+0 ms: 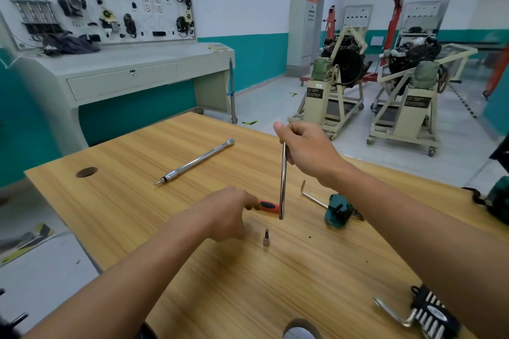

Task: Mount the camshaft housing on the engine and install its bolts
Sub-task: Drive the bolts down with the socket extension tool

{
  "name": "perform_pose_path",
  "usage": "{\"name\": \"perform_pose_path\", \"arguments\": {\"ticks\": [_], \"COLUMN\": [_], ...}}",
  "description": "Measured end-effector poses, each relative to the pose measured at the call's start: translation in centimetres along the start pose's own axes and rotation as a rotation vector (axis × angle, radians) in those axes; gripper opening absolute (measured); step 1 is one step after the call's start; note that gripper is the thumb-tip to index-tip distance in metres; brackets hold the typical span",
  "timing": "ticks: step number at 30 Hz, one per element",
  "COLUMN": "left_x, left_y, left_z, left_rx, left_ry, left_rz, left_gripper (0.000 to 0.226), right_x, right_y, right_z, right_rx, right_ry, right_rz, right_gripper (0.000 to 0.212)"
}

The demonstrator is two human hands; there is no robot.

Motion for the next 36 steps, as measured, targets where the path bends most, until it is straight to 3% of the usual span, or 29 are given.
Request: {"name": "perform_pose_path", "arguments": {"ticks": [2, 4, 8, 10, 14, 17, 23, 32, 36], "left_x": [-1.7, -3.6, -4.7, -4.3, -2.6, -3.0, -3.3, -1.6, -0.5], "left_y": [0.1, -0.4, -1.6, -1.6, 0.3, 0.4, 3.1, 5.9, 8.7], "left_z": [0.1, 0.2, 0.5, 0.3, -1.4, -2.4, -4.9, -9.8, -13.8], "left_rx": [0.038, 0.058, 0.074, 0.004, -0.373, -0.421, -0.534, -0.689, -0.863], "left_ry": [-0.109, -0.229, -0.263, -0.204, 0.064, 0.114, -0.005, -0.022, -0.039], "left_rz": [0.111, 0.315, 0.415, 0.101, -1.174, -1.736, -1.949, -2.059, -2.011], "left_gripper": [0.063, 0.054, 0.028, 0.022, 0.007, 0.012, 0.029, 0.025, 0.026], "right_x": [0.1, 0.1, -0.1, -0.1, 1.3, 3.0, 5.8, 12.8, 17.7], "right_y": [0.1, 0.1, 0.2, 0.4, 1.4, 2.4, 2.6, -0.4, -2.9], "right_z": [0.0, -0.2, -0.7, -0.9, -0.6, -0.1, -0.2, -2.1, -3.0], "right_rx": [-0.011, -0.020, -0.024, -0.035, -0.136, -0.265, -0.360, -0.099, -0.034], "right_ry": [0.011, 0.020, 0.025, 0.030, 0.065, 0.070, 0.130, 0.278, 0.346], "right_rz": [0.014, 0.028, 0.029, 0.053, 0.214, 0.332, 0.465, 0.582, 0.673], "right_gripper": [0.046, 0.050, 0.056, 0.054, 0.043, 0.043, 0.041, 0.038, 0.037]}}
Point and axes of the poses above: each hand's wrist, its own z-axis towards the middle knuckle, its own y-axis out of the back of the hand, x = y × z, the point moved 5 cm from there along z, towards the middle knuckle, and after that the axes turned 5 degrees about -y, right-handed, at the moved point
